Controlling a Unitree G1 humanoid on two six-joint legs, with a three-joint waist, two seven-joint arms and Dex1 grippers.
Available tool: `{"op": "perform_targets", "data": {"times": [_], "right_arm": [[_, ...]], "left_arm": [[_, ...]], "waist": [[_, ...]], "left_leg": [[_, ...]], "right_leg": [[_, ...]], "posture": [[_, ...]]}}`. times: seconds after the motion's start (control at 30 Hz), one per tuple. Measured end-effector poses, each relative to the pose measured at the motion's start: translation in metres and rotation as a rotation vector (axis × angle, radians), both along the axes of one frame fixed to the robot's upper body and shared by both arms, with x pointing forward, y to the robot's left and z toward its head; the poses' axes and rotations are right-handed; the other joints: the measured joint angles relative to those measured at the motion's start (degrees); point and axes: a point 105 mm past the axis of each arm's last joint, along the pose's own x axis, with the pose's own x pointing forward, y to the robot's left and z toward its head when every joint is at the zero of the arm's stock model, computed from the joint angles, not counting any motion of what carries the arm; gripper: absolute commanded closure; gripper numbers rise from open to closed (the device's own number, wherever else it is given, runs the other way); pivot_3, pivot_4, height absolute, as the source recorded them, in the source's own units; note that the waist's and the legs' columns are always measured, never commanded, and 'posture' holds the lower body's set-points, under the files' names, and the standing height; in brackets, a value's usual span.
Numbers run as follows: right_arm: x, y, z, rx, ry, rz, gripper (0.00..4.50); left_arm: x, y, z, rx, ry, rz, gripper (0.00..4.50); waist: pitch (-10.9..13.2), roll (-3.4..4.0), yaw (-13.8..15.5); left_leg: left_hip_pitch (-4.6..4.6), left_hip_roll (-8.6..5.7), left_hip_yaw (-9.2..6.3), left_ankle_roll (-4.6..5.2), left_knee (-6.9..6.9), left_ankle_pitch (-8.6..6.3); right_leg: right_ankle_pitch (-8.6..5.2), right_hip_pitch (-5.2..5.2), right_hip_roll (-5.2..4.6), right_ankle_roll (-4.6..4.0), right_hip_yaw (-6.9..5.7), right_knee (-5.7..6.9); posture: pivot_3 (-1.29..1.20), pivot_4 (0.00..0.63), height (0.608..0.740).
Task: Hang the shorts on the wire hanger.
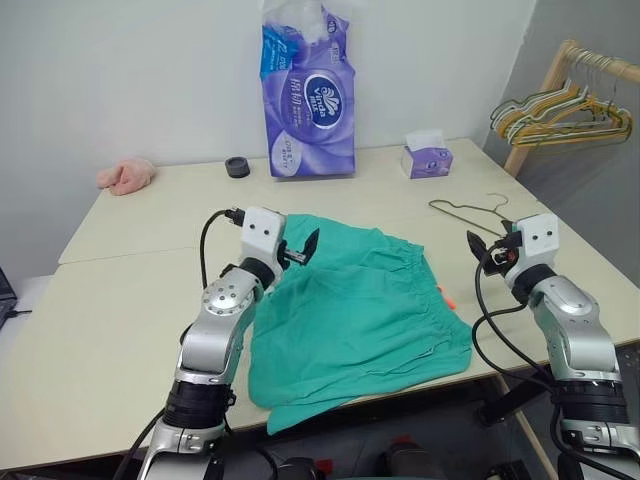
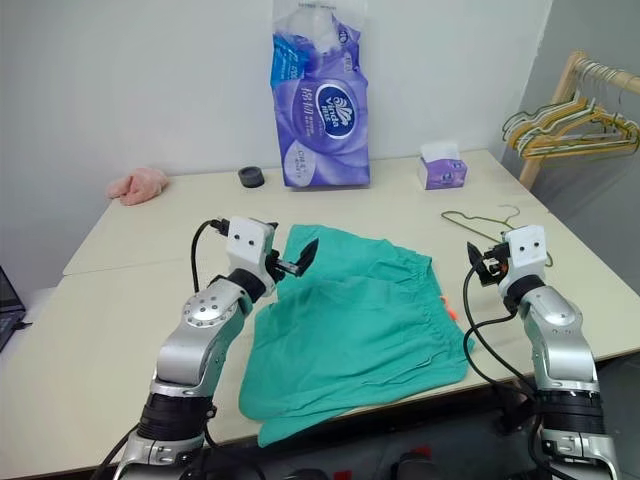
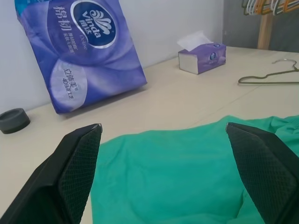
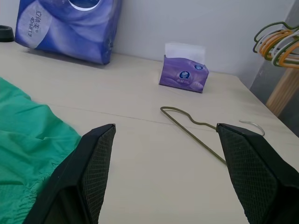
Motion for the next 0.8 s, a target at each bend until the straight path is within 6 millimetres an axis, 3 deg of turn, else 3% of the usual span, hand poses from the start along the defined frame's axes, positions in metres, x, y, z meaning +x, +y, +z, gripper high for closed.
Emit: {"op": "perform_targets", "data": {"times": [0.23, 0.4, 0.8], "right_arm": [[0.001, -0.002, -0.002, -0.032, 0.005, -0.031, 0.82], [0.002, -0.016, -0.009, -0.068, 0.020, -0.125, 0.82], [-0.006, -0.016, -0.018, -0.085, 0.040, -0.111, 0.82]], "left_arm": [[-0.002, 0.000, -0.002, 0.023, 0.014, -0.036, 0.01], [-0.017, -0.016, -0.018, 0.033, 0.081, -0.175, 0.01], [-0.027, -0.032, -0.014, 0.025, 0.085, -0.293, 0.01]], "waist": [[0.00, 0.00, 0.07], [0.00, 0.00, 0.30], [-0.01, 0.01, 0.29]], "left_leg": [[0.01, 0.01, 0.00, 0.00, -0.01, 0.00], [0.00, 0.00, 0.01, 0.00, -0.01, 0.00], [0.01, 0.01, 0.01, 0.00, -0.01, 0.00]], "right_leg": [[0.00, 0.00, 0.00, 0.00, -0.01, 0.01], [0.00, -0.01, 0.00, 0.00, 0.02, -0.01], [-0.01, 0.00, 0.01, -0.01, 0.01, 0.00]], "posture": [[-0.11, 0.006, 0.740], [-0.11, 0.006, 0.740], [-0.14, 0.000, 0.740]]}}
